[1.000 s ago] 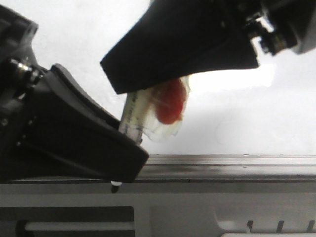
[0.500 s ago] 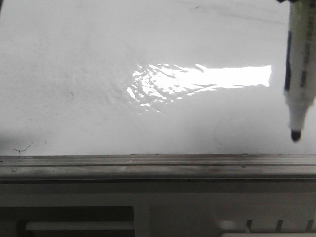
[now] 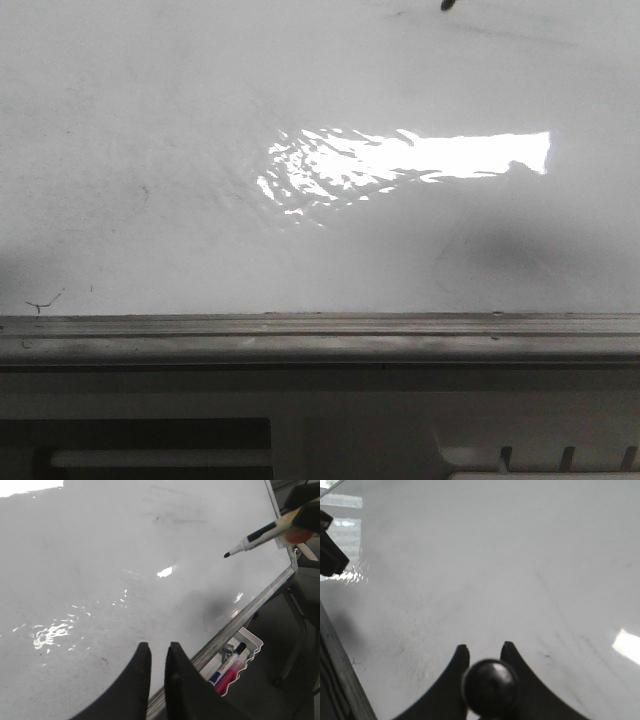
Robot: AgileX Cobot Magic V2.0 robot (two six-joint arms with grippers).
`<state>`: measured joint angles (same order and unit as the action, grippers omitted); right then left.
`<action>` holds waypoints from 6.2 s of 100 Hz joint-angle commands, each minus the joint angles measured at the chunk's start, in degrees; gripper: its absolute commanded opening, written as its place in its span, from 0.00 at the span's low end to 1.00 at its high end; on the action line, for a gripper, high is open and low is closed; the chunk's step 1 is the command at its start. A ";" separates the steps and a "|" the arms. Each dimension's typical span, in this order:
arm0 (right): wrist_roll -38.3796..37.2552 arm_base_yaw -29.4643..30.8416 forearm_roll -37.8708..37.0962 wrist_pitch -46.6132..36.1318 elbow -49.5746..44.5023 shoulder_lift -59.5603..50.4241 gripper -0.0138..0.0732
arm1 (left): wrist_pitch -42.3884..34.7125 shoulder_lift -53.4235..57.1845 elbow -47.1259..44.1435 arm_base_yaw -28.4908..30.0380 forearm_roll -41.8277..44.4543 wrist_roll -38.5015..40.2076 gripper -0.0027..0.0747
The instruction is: Write number 9 on whiteboard
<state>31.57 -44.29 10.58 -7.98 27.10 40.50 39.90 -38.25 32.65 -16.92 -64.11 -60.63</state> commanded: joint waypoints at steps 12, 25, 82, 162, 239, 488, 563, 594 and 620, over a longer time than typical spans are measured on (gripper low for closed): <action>0.80 1.09 -0.68 -8.09 0.19 4.43 0.11 | -0.84 0.15 1.77 0.24 -2.64 0.63 0.01; 0.80 3.59 -0.68 -12.18 0.19 7.38 0.11 | -0.84 0.15 1.77 0.24 -2.64 0.63 0.01; 0.80 5.12 1.79 -15.49 0.19 17.05 0.11 | -0.50 0.15 1.67 0.24 -2.64 0.63 0.01; -0.18 9.09 1.91 -0.34 0.30 14.93 0.10 | -0.50 0.15 1.67 0.24 -2.54 0.63 0.01; 3.09 10.21 1.29 -3.02 8.18 17.58 0.10 | 1.04 0.15 1.67 0.24 -2.54 0.53 0.01; 7.01 -13.23 17.72 24.33 13.97 10.93 0.07 | 10.70 -36.49 1.42 -26.36 -42.79 -58.69 0.50; 7.01 -13.23 19.68 26.08 13.11 10.93 0.07 | 14.92 -36.49 2.37 -26.36 -42.79 -58.48 0.01; 7.01 -12.57 19.77 25.37 13.11 10.93 0.59 | 14.42 -36.49 2.37 -26.36 -42.79 -58.29 0.01; 7.01 -5.05 19.43 19.40 13.11 4.51 0.74 | 14.15 -36.49 0.23 -24.61 -42.79 -54.62 0.01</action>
<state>38.12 -52.01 29.18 17.16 38.60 48.64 51.11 -75.81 32.54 -42.61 -101.55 -117.28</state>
